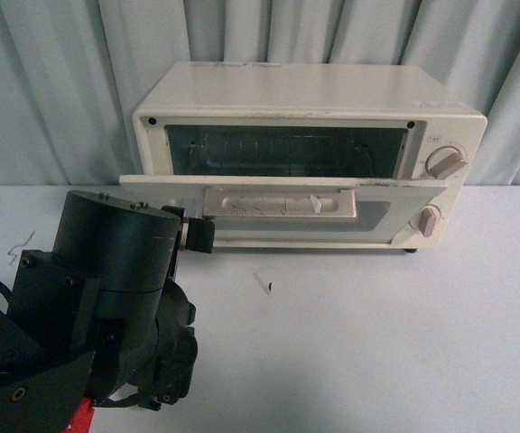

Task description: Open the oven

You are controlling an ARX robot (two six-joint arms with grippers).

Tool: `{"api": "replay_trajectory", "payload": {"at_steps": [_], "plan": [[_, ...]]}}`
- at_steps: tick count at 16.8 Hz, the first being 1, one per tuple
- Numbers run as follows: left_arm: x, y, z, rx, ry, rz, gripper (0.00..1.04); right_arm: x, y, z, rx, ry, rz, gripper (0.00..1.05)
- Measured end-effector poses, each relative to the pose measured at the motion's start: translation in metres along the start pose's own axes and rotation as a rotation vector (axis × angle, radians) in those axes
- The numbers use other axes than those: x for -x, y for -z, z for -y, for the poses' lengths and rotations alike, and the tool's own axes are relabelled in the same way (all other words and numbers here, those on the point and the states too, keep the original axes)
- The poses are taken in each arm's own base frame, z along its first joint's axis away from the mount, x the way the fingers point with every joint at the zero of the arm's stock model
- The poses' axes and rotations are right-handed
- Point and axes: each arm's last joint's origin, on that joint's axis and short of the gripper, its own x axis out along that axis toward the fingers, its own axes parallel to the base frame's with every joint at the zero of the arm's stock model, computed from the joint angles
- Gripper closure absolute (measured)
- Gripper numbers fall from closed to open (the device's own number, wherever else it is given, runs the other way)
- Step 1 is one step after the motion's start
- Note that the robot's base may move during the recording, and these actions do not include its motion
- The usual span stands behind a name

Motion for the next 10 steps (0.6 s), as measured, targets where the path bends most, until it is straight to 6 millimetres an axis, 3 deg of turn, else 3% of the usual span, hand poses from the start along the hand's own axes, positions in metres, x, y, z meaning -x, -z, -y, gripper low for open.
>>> {"api": "replay_trajectory", "payload": {"at_steps": [3, 4, 8, 10], "plan": [[0.0000, 0.0000, 0.0000, 0.000, 0.000, 0.000, 0.07, 0.0000, 0.0000, 0.0000, 0.000, 0.000, 0.000, 1.03], [0.0000, 0.0000, 0.0000, 0.000, 0.000, 0.000, 0.07, 0.0000, 0.0000, 0.0000, 0.001, 0.000, 0.000, 0.97], [0.0000, 0.0000, 0.0000, 0.000, 0.000, 0.000, 0.07, 0.0000, 0.0000, 0.0000, 0.001, 0.000, 0.000, 0.57], [0.0032, -0.0022, 0.0002, -0.100, 0.124, 0.063, 0.07, 0.0000, 0.0000, 0.0000, 0.001, 0.000, 0.000, 0.35]]}}
